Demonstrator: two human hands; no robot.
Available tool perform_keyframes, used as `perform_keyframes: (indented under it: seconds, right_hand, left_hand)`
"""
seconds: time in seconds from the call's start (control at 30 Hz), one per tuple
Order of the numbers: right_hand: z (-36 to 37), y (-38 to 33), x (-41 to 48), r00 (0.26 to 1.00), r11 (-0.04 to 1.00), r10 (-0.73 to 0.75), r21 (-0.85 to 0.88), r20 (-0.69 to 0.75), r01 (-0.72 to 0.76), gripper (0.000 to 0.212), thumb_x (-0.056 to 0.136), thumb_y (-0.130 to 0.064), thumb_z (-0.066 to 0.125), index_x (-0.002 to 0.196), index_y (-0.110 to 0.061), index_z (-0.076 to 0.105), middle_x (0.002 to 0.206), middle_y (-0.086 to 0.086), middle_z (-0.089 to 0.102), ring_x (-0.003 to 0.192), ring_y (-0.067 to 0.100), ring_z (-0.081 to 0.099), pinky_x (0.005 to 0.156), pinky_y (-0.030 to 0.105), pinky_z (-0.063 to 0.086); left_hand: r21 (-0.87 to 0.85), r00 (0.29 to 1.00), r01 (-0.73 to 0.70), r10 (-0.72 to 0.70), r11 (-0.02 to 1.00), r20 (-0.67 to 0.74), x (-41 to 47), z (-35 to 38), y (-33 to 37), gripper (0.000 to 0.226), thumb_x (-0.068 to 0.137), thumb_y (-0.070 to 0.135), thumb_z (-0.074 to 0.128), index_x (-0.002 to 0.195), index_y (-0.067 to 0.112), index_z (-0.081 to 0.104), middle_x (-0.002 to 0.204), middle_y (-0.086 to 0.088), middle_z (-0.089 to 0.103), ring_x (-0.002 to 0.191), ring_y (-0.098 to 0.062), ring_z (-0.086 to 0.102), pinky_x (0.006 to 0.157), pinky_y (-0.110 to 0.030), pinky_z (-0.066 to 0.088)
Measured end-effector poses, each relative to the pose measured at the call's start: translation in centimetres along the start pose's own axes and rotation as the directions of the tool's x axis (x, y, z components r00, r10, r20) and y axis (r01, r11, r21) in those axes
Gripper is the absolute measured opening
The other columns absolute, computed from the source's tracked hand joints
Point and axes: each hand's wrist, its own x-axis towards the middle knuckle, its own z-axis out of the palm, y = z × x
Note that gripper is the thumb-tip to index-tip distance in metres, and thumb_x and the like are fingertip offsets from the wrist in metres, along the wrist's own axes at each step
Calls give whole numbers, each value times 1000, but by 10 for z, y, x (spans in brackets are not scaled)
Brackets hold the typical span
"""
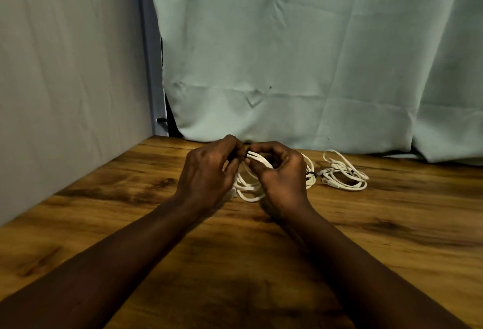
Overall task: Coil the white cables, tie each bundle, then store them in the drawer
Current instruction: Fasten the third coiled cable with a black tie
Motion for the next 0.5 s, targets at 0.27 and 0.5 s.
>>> perform_keyframes:
  seconds: [0.27,0.5]
  right_hand:
    - [-6,2,6,981,950,184,243,65,-195,27,73,8,84,95,-6,77,98,19,78,96,36,75,95,54,58]
    - [-2,12,5,975,980,165,89,149,-179,33,78,4,82,109,-9,76,106,12,78,103,31,74,97,54,57]
  left_hand:
    - [-664,789,580,-526,471,317,1,13,-10,9,89,5,74,97,9,73,89,-8,76,82,-19,71,81,-39,57]
    - [-705,679,664,-595,249,430,1,16,-10,9,87,6,74,81,2,69,69,-11,70,59,-17,63,63,-29,54]
